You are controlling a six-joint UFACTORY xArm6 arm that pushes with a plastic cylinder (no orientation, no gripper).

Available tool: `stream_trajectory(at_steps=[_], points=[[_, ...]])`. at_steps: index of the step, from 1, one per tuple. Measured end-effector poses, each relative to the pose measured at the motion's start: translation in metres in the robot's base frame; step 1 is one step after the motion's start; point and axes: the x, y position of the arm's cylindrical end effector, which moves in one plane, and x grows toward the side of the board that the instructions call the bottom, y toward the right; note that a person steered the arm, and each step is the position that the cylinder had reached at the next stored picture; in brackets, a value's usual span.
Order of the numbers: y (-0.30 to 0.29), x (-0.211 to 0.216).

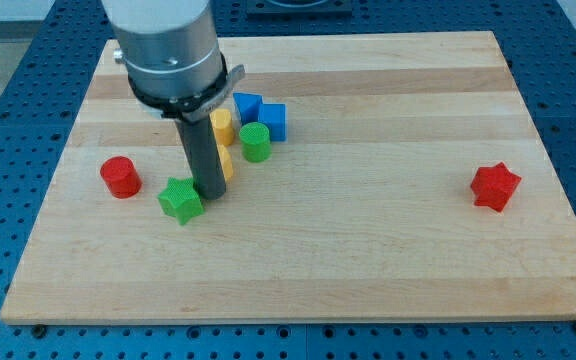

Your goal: Push green star to the left side of yellow hexagon

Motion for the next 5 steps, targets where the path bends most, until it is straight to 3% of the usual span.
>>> stream_trajectory(at_steps=[1, 2, 3, 5], points=[[0.000, -0.014], [0.002, 0.013], [0.044, 0.041], [-0.009, 0.074]])
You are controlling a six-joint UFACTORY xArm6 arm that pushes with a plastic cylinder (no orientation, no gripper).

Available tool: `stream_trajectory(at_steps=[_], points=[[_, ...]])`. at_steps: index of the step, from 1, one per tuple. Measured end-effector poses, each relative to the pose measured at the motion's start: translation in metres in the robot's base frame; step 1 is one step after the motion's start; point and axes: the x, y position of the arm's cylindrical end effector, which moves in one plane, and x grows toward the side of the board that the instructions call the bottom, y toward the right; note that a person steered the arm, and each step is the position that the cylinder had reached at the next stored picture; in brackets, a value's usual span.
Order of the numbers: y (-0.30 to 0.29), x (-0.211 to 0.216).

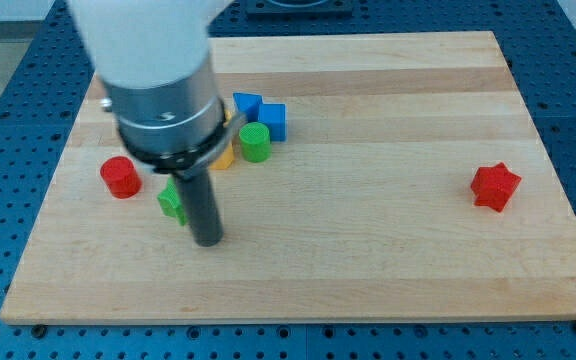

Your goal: Push green star to the left side of yellow hexagon

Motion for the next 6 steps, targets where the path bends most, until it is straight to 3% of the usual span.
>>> stream_trajectory(at_steps=[1, 3, 4, 5, 6], points=[[-0.029, -0.001], [-0.056, -0.054], [-0.050, -0.026], [-0.015, -0.028], [-0.007, -0.061]])
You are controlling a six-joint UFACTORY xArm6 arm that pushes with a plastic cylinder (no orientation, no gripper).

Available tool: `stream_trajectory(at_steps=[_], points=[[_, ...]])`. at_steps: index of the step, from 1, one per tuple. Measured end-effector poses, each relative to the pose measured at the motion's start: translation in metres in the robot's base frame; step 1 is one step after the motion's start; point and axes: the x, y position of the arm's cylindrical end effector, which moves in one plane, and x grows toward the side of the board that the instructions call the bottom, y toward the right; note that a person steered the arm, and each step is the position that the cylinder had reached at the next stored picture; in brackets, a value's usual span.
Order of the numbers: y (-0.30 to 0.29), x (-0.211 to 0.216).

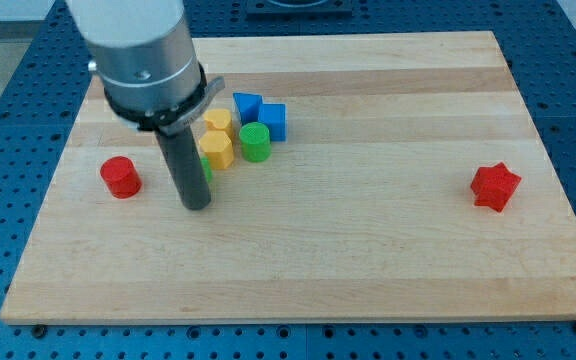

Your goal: Push green star to the left side of yellow hexagon

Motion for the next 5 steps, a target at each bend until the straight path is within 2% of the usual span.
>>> stream_trajectory(at_steps=[2, 3, 5], points=[[-0.014, 0.003], [0.001, 0.004], [-0.032, -0.005]])
